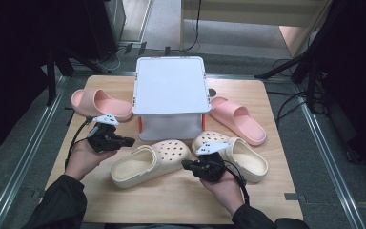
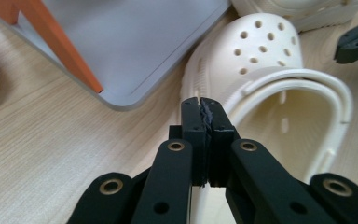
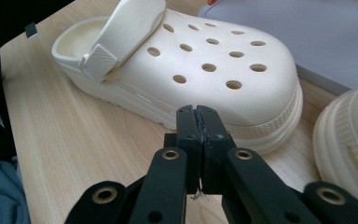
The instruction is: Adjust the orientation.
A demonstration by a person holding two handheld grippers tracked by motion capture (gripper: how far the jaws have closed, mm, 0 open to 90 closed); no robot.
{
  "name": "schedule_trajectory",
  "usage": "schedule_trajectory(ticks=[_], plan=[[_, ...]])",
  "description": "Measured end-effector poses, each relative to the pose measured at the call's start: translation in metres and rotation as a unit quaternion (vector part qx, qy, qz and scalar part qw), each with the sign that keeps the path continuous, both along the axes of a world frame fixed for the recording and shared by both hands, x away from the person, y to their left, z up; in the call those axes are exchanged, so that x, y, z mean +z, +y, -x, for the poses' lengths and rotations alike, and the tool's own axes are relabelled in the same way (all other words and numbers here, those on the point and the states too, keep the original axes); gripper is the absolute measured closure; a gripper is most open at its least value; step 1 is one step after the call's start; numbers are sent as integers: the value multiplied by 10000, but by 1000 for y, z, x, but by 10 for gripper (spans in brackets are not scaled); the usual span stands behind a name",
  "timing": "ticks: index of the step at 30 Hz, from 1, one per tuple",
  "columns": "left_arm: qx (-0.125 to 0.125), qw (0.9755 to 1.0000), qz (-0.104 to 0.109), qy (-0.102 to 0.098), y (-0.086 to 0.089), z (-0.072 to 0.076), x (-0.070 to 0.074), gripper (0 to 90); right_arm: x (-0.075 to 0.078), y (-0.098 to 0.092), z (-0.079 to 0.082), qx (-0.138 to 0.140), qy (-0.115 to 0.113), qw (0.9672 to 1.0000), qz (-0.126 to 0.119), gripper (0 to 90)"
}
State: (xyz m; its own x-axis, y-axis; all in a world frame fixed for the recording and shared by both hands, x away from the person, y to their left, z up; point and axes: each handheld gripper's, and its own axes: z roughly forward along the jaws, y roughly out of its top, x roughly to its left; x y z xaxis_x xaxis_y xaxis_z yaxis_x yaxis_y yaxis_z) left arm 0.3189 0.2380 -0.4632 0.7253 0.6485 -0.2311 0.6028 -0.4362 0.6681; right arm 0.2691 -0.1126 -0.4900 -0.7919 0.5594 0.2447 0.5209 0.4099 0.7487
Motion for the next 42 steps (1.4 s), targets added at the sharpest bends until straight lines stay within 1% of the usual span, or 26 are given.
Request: schedule_trajectory(ticks=[1,3,4,5,7,8,9,10,11,14,16,18,19,21,23,25,32,35,38,39,41,42], plan=[[5,10000,15,5,1,-2,-2,889,-1,1,0,-3,0,10000,3,900],[-17,9999,142,69,2,-5,-5,881,-3,4,0,-4,25,10000,-9,900],[-22,9998,183,67,1,-6,-6,880,-4,6,1,-10,41,10000,11,900],[-4,9998,171,61,0,-7,-7,881,-4,7,1,-10,40,10000,16,900],[-54,9998,114,135,-2,-10,-11,882,-6,10,2,16,42,10000,24,900],[-73,9998,68,149,-4,-11,-13,882,-7,11,3,30,43,10000,29,900],[-73,9998,68,149,-4,-11,-13,882,-8,12,3,46,60,10000,44,900],[-109,9997,-29,217,-6,-13,-18,882,-9,14,4,57,77,9999,52,900],[-108,9996,-57,246,-6,-14,-20,882,-11,15,4,59,90,9999,62,900],[-135,9992,-58,361,-8,-14,-24,882,-15,18,5,79,99,9998,157,900],[-140,9992,-48,373,-9,-15,-25,881,-17,19,3,45,120,9997,186,900],[-194,9990,-98,388,-12,-15,-27,881,-18,20,0,5,154,9997,202,900],[-192,9990,-133,381,-13,-14,-27,881,-19,20,-2,-16,153,9997,199,900],[-176,9990,-134,392,-13,-15,-28,882,-21,20,-4,-38,183,9997,180,900],[-189,9988,-169,408,-14,-15,-29,886,-22,21,-6,-51,140,9997,205,900],[-174,9988,-191,417,-14,-15,-30,892,-22,21,-7,-86,169,9997,181,900],[-148,9988,-208,421,-16,-10,-30,895,-22,20,-11,-97,208,9996,162,900],[-129,9988,-223,407,-16,-5,-30,895,-22,21,-12,-134,208,9995,186,900],[-118,9987,-211,438,-17,2,-30,895,-20,20,-15,-191,304,9992,201,900],[-150,9986,-237,455,-18,4,-30,895,-20,20,-16,-207,341,9990,211,900],[-147,9986,-234,454,-19,7,-30,895,-19,19,-18,-226,378,9988,230,900],[-141,9985,-215,493,-19,9,-30,894,-19,19,-19,-228,376,9987,238,900]])
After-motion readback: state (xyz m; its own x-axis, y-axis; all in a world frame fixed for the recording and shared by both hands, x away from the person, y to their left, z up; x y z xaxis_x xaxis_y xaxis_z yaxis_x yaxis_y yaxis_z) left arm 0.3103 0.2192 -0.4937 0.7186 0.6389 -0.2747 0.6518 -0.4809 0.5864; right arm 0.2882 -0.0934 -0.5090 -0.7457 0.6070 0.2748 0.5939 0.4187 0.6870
